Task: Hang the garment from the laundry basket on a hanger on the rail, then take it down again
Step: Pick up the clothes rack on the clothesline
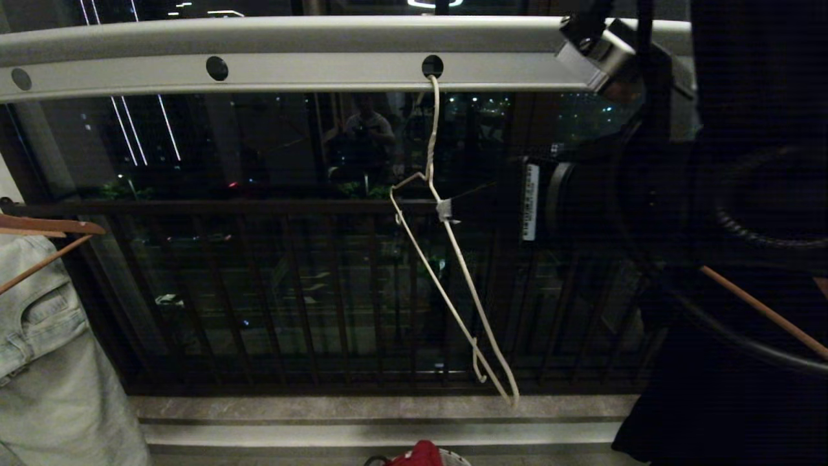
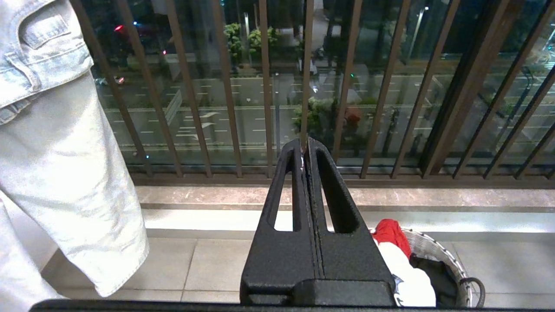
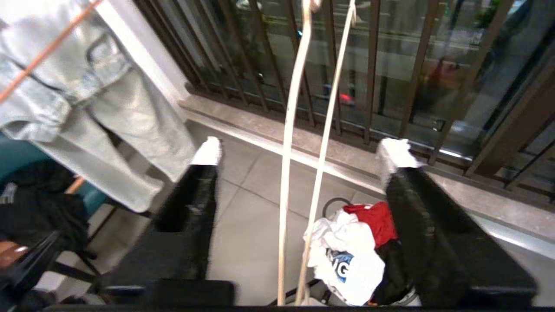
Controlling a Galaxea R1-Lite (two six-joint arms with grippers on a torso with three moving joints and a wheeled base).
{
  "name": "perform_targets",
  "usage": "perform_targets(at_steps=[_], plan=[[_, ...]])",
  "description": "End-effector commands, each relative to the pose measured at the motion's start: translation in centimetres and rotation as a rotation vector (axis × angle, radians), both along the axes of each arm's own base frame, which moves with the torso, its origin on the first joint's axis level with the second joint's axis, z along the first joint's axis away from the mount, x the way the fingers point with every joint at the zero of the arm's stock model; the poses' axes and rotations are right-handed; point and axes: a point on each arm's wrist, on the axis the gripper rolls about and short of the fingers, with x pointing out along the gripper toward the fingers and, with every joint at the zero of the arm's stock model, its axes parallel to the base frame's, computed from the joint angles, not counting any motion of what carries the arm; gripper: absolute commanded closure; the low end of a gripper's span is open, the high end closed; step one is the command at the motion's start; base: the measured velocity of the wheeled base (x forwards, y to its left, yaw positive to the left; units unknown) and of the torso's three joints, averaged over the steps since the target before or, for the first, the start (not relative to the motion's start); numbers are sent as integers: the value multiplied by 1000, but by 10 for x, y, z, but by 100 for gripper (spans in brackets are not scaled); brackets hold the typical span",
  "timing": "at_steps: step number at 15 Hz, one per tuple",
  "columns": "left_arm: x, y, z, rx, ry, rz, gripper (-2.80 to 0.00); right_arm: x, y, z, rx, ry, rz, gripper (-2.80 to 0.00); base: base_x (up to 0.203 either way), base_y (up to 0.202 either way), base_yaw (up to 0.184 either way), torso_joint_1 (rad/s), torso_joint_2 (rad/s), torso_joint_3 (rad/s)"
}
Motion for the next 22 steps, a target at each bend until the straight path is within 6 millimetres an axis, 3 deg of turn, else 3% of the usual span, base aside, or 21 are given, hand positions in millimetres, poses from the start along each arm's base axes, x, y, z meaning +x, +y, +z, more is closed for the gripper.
perform_targets(at_steps=[1,9,13,22], plan=[[0,0,0,-1,1,1,0,14,22,-11,-41,26,1,-280,0,0,0,0,0,0],[0,0,0,-1,1,1,0,29,27,-44,-275,163,-60,-280,0,0,0,0,0,0],[0,0,0,-1,1,1,0,46,37,-66,-412,139,-117,-280,0,0,0,0,0,0],[0,0,0,-1,1,1,0,53,41,-57,-425,88,-117,-280,0,0,0,0,0,0]])
